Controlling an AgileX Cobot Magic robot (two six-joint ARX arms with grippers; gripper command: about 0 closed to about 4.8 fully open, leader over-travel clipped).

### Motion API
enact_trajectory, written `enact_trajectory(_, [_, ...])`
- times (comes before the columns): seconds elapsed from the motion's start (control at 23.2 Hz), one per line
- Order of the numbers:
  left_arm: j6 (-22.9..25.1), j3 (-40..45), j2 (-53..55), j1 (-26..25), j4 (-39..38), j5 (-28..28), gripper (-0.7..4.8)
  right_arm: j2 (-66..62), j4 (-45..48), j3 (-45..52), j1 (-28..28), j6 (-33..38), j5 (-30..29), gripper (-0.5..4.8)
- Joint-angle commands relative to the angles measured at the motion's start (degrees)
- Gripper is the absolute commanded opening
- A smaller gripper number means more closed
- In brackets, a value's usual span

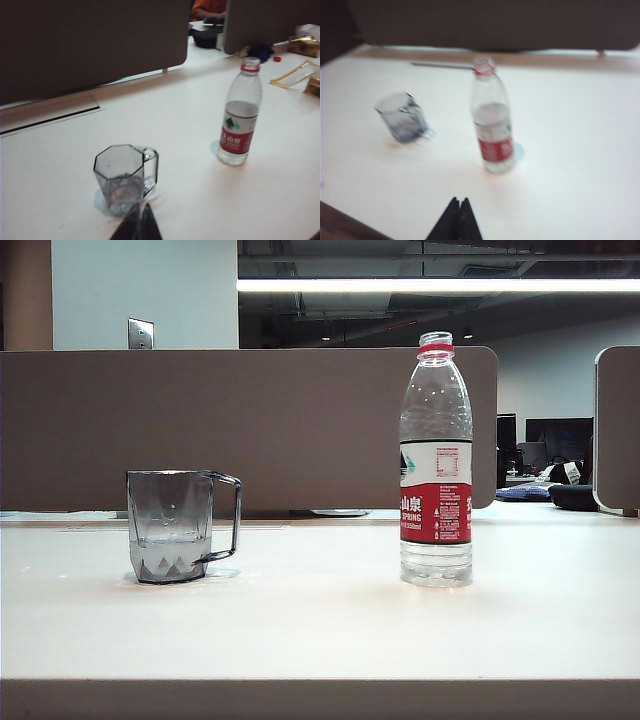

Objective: Pick up the mineral water bottle on the table and pour water into the mug until it's half full.

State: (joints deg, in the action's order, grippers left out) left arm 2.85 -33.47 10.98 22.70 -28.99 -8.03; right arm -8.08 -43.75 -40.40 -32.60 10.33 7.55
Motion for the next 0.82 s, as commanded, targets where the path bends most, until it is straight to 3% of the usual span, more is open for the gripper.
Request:
enact_trajectory(0.04, [-0.5, 3.9, -4.3, -0.1, -0.2, 2.1, -0.04, 0.2, -2.7, -0.2, 0.0, 0.2, 1.7, -0.06])
enact_trajectory(0.17, [-1.2, 7.7, -8.3, -0.1, 0.7, 4.9, -0.04, 0.1, -2.1, 0.0, -0.1, -0.5, 2.1, -0.06])
enact_trajectory(0.3, [-1.7, 12.1, -10.8, -0.2, 4.6, 6.6, -0.05, 1.8, 4.3, 3.0, -0.1, -3.8, 2.2, -0.06])
enact_trajectory(0.6, [-6.0, 17.4, -10.8, -0.2, 13.9, 4.4, -0.05, 7.8, 12.8, 10.4, -0.1, -3.8, 1.9, -0.06])
enact_trajectory(0.82, [-6.3, 25.2, -10.8, -0.2, 20.6, 9.6, -0.05, 8.0, 23.3, 20.0, 0.1, -7.5, 9.6, -0.06])
